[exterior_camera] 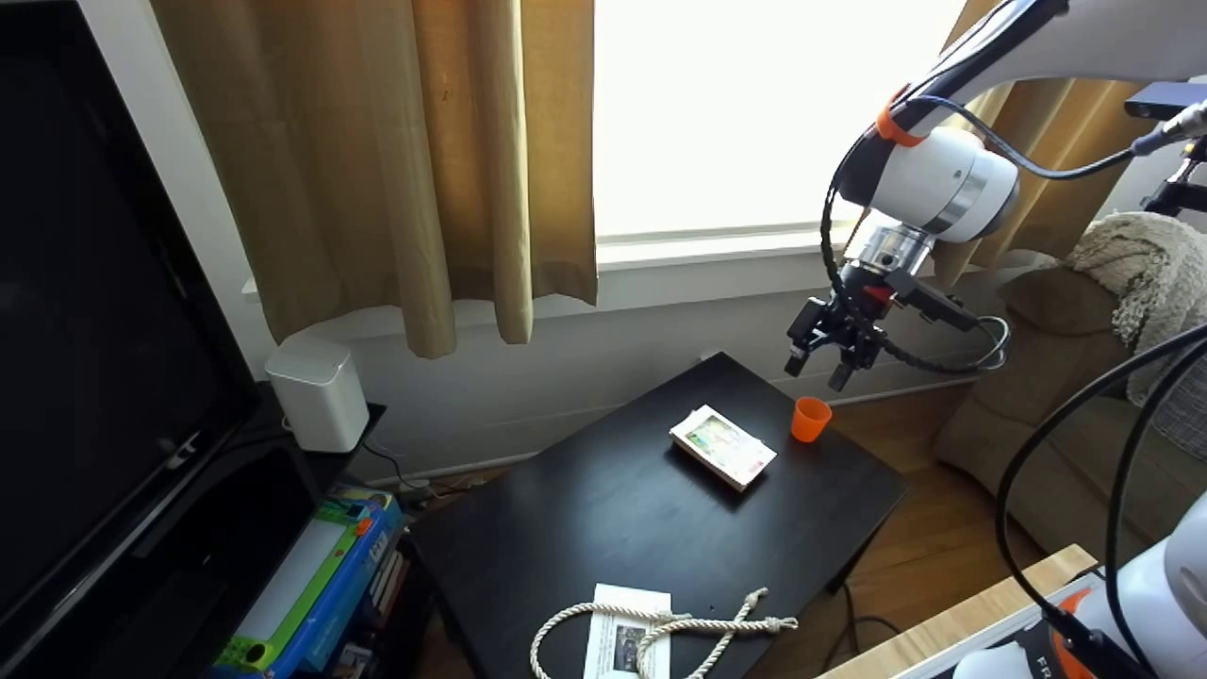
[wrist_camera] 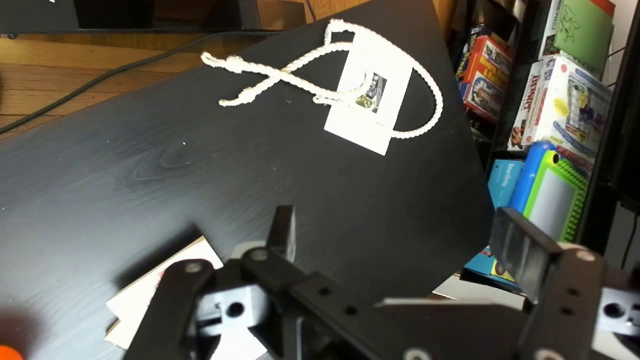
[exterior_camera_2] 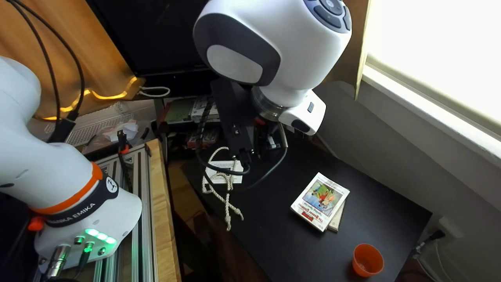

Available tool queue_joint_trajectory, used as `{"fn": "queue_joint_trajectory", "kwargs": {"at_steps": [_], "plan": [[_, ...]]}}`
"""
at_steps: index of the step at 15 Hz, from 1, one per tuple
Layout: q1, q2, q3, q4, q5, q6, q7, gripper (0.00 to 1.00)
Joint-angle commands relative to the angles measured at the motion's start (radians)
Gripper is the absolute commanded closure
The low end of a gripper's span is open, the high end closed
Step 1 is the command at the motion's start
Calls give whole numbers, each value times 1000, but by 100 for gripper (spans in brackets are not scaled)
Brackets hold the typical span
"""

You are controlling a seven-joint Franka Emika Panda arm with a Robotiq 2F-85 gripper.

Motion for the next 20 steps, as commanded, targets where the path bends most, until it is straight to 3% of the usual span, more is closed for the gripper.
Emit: {"fn": "queue_joint_trajectory", "kwargs": {"at_steps": [1,6,14,17,18,19,20], "plan": [[-61,-3,58,1,-6,-1,4,0],[-119,153,77,49,23,112,91,0],[-312,505,208,243,53,179,-86,0],[-377,631,255,345,47,152,-99,0],[-387,658,264,367,37,148,-85,0],[-367,579,255,298,6,175,-52,0],[-379,613,263,323,5,175,-52,0]]}}
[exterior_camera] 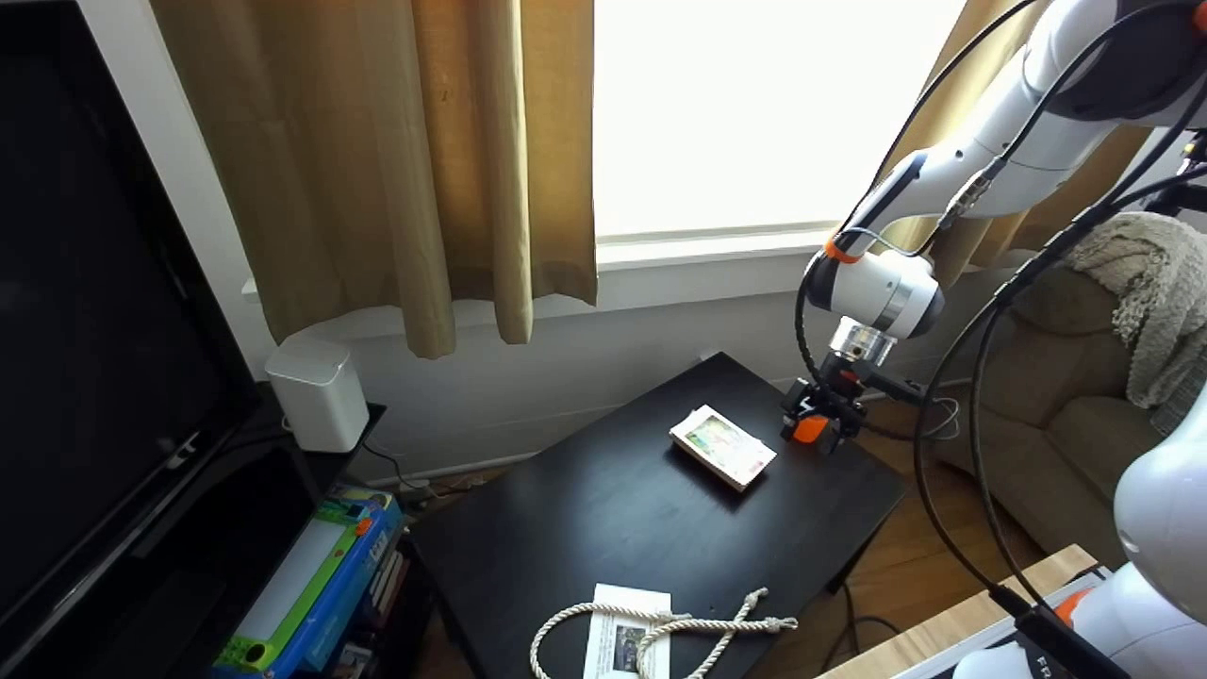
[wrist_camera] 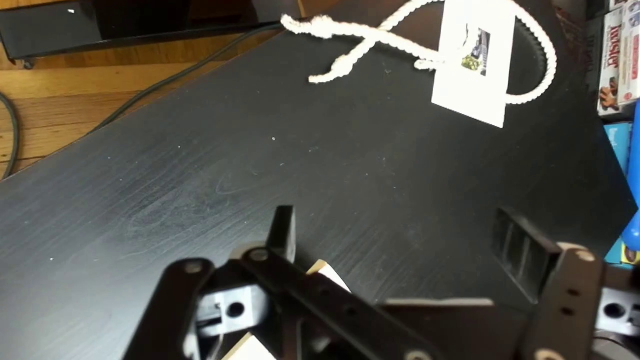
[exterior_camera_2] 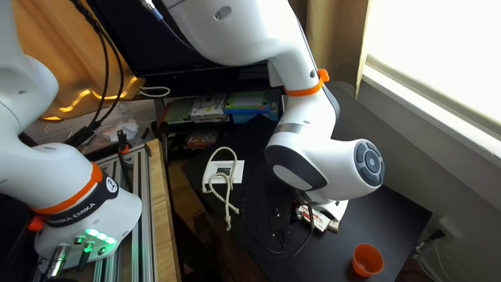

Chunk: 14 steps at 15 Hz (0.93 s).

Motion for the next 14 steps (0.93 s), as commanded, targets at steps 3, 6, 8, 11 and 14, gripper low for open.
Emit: {"fn": "queue_joint_trajectory", "kwargs": {"at_steps": [3,6,8,11,14], "plan": [[-36,43,32,36,-22,5,15,0],[-36,68,24,66,-17,17,41,0],[-51,130,25,125,-14,20,57,0],[-76,206,41,195,-14,60,53,0],[-87,292,50,268,-45,93,54,0]]}}
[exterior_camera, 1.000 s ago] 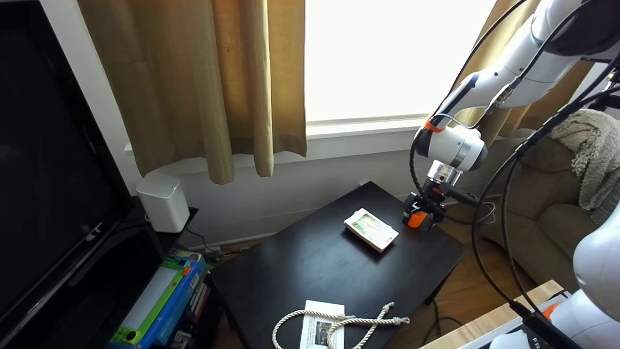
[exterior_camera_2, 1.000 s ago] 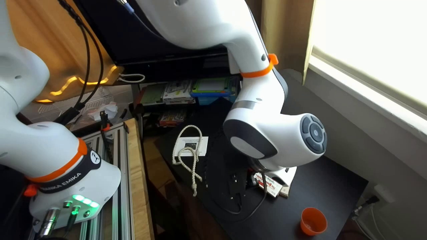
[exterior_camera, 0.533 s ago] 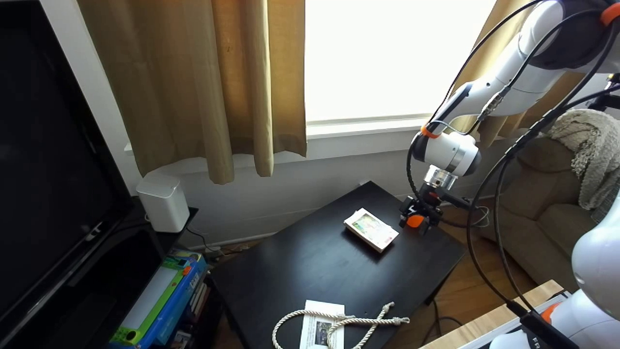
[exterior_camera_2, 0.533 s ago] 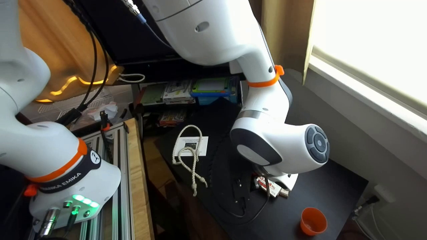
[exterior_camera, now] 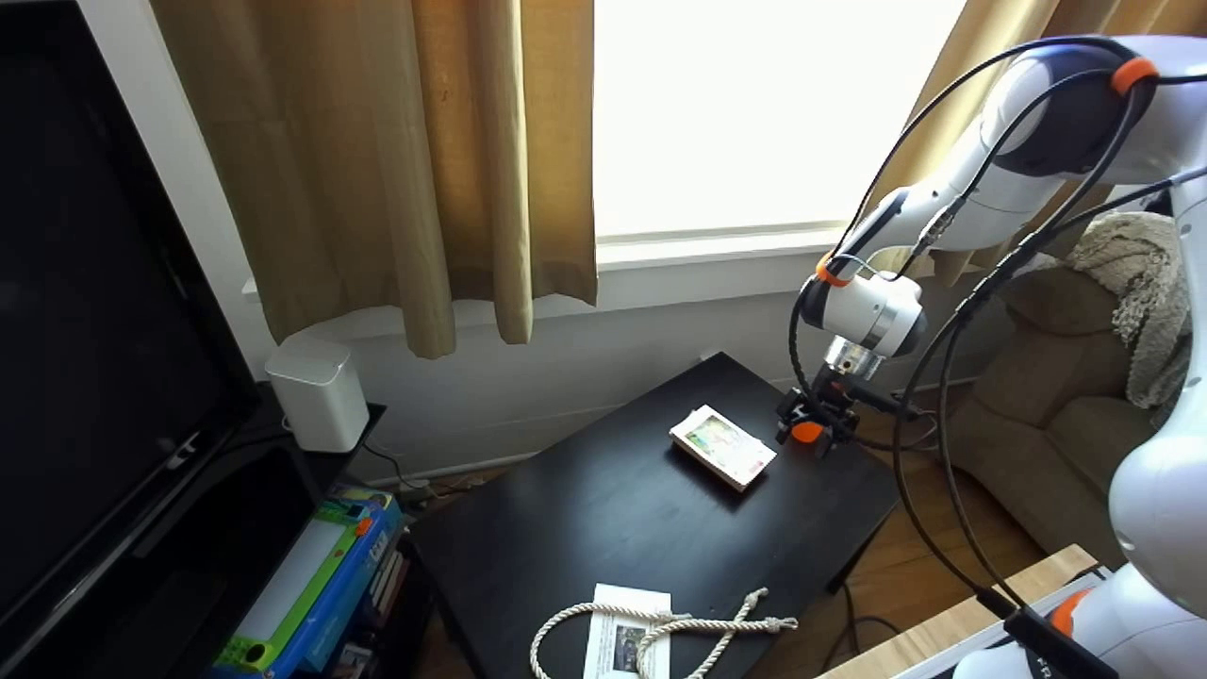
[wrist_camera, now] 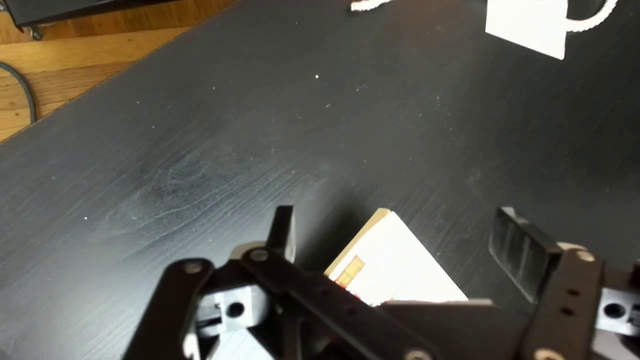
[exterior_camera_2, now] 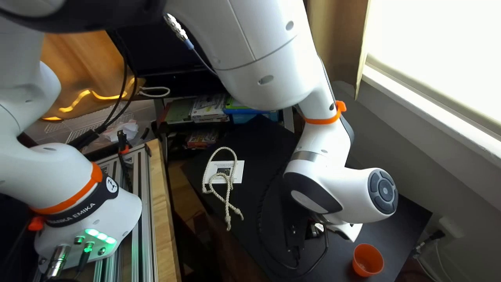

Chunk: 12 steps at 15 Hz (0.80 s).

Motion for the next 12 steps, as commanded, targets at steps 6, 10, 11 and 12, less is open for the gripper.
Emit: {"fn": "queue_joint_trajectory", "kwargs": {"at_steps": [6,10,11,12], "plan": [[-52,251,47,230,-81,80,27,0],[-63,330,70,308,-97,129,47,0],[-67,345,78,324,-99,137,56,0],[-74,361,92,341,-96,146,59,0]]}}
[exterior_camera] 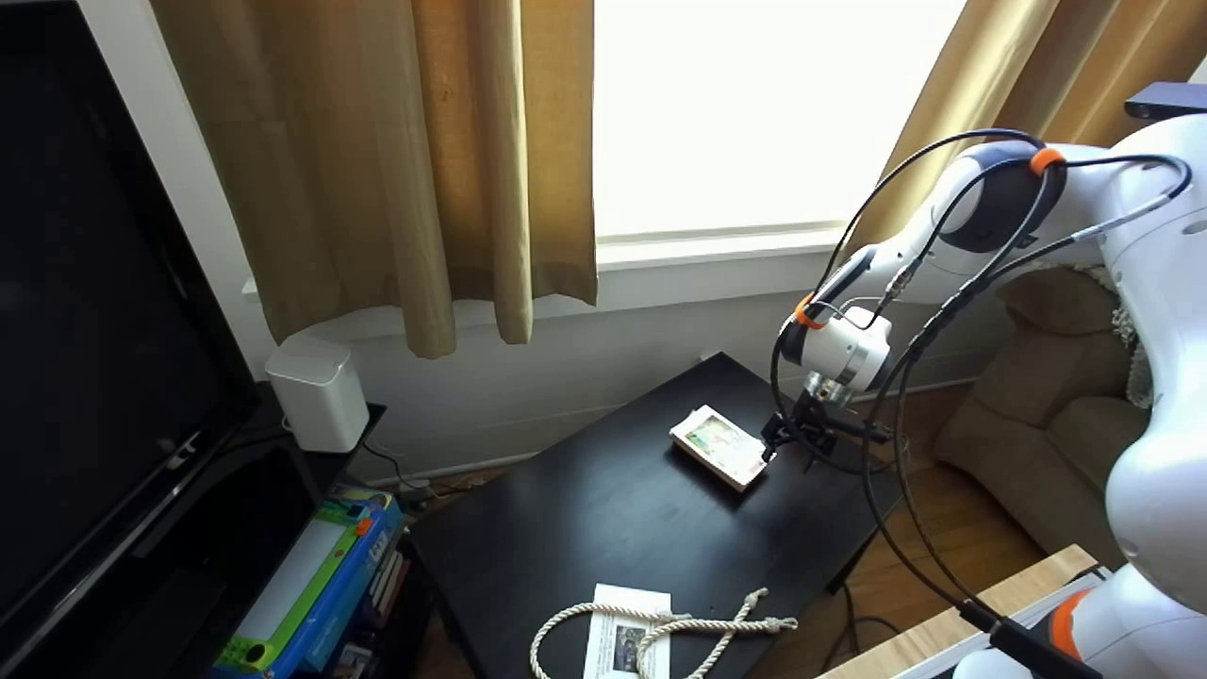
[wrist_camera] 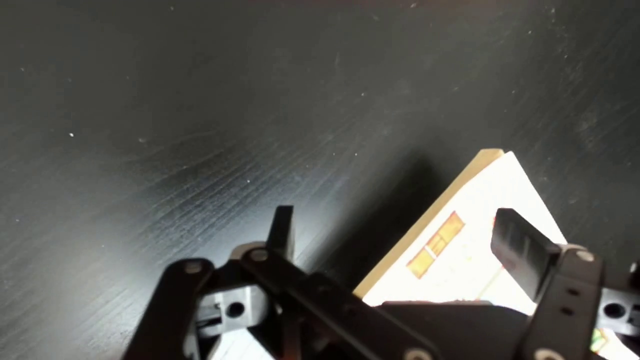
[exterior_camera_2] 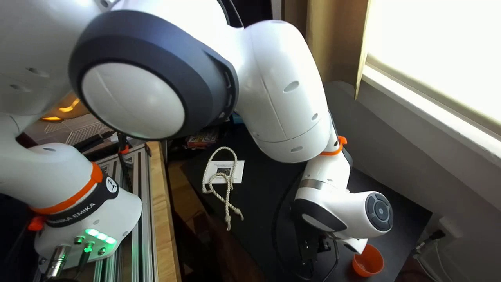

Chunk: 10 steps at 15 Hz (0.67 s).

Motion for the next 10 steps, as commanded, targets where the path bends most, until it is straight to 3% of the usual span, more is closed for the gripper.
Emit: {"fn": "queue_joint_trajectory", "kwargs": {"at_steps": [1,9,10], "plan": [[-41,83,54,84,-26,40,38,0],[-62,177,96,185,-36,108,96,1],[-63,185,98,194,-38,108,101,16]]}}
